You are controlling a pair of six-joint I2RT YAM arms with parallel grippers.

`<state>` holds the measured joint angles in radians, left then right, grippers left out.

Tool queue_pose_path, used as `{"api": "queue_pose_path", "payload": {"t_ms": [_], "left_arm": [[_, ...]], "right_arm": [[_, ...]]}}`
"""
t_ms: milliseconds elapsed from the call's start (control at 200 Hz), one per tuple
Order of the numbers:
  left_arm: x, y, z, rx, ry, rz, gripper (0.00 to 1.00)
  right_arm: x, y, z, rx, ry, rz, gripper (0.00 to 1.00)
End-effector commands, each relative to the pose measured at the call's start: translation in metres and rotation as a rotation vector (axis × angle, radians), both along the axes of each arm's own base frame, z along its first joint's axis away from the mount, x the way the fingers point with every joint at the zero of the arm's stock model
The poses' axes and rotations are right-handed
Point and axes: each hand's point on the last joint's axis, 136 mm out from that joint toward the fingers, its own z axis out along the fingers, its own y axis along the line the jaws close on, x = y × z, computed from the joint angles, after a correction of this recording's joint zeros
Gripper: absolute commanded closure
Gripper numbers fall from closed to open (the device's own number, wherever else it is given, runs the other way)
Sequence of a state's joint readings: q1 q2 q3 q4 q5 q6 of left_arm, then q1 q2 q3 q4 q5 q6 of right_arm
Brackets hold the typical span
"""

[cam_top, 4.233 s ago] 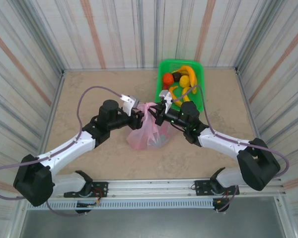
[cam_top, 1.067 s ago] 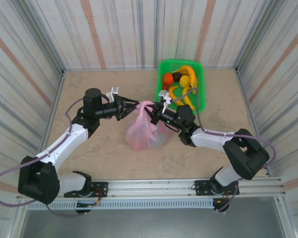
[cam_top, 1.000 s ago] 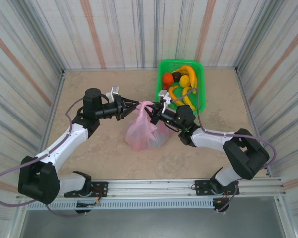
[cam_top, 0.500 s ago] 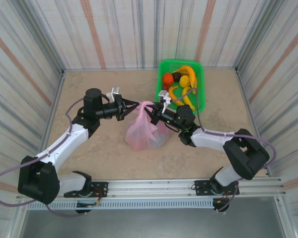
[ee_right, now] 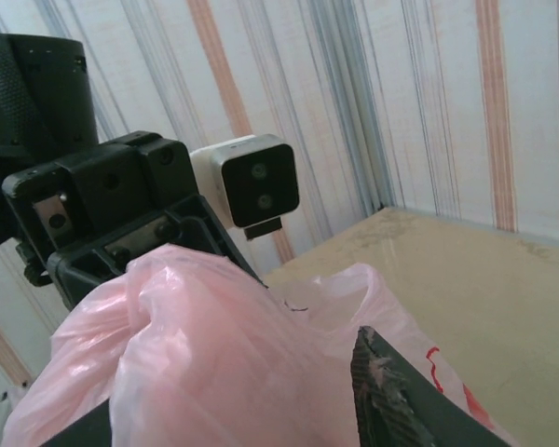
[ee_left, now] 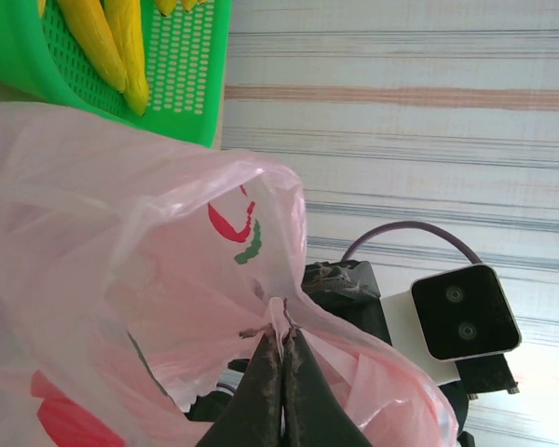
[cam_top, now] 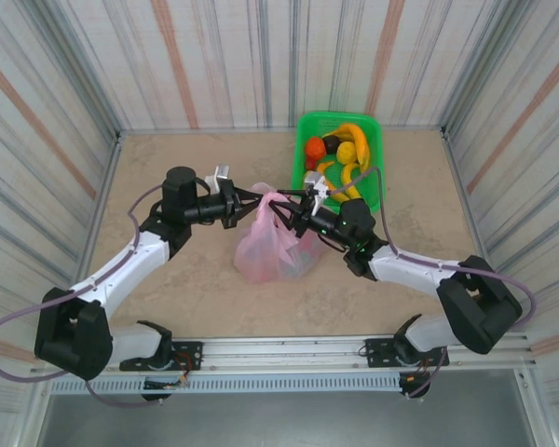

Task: Place the fake fruits into the plastic bag and tie a complex knot

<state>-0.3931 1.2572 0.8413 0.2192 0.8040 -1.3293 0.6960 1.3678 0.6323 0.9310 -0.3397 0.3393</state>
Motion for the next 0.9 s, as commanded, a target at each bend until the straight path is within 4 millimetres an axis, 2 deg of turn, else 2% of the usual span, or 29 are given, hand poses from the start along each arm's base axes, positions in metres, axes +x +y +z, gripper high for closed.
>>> {"api": "queue_pose_path", "payload": {"t_ms": [0, 210, 356, 406, 446, 636, 736, 897], "left_arm": [[0.002, -0.003, 0.010, -0.011, -0.043, -0.009, 1.00], [0.003, -0.006, 0.011, -0.011, -0.046, -0.016, 1.00], [0.004, -0.006, 0.010, -0.011, -0.045, -0.018, 1.00], [0.003, -0.007, 0.010, -0.012, -0.044, -0.019, 1.00], [0.004, -0.007, 0.011, -0.013, -0.047, -0.018, 1.00], [0.003, -0.007, 0.011, -0.011, -0.046, -0.017, 1.00], [0.004, -0.007, 0.011, -0.012, -0.046, -0.017, 1.00], [0.003, -0.007, 0.011, -0.013, -0.047, -0.020, 1.00]], "right_arm": [[-0.005, -0.012, -0.003, -0.045, -0.007, -0.018, 0.47], [-0.017, -0.032, -0.003, -0.113, 0.009, -0.018, 0.18], [-0.032, -0.047, 0.014, -0.124, 0.031, -0.017, 0.00], [-0.035, -0.051, 0.016, -0.132, 0.069, -0.021, 0.01], [-0.042, -0.057, 0.027, -0.114, 0.083, -0.023, 0.01], [-0.057, -0.071, 0.038, 0.004, 0.269, -0.025, 0.01], [-0.065, -0.072, 0.035, 0.055, 0.333, -0.007, 0.00], [-0.072, -0.066, 0.019, 0.060, 0.403, 0.011, 0.07]]}}
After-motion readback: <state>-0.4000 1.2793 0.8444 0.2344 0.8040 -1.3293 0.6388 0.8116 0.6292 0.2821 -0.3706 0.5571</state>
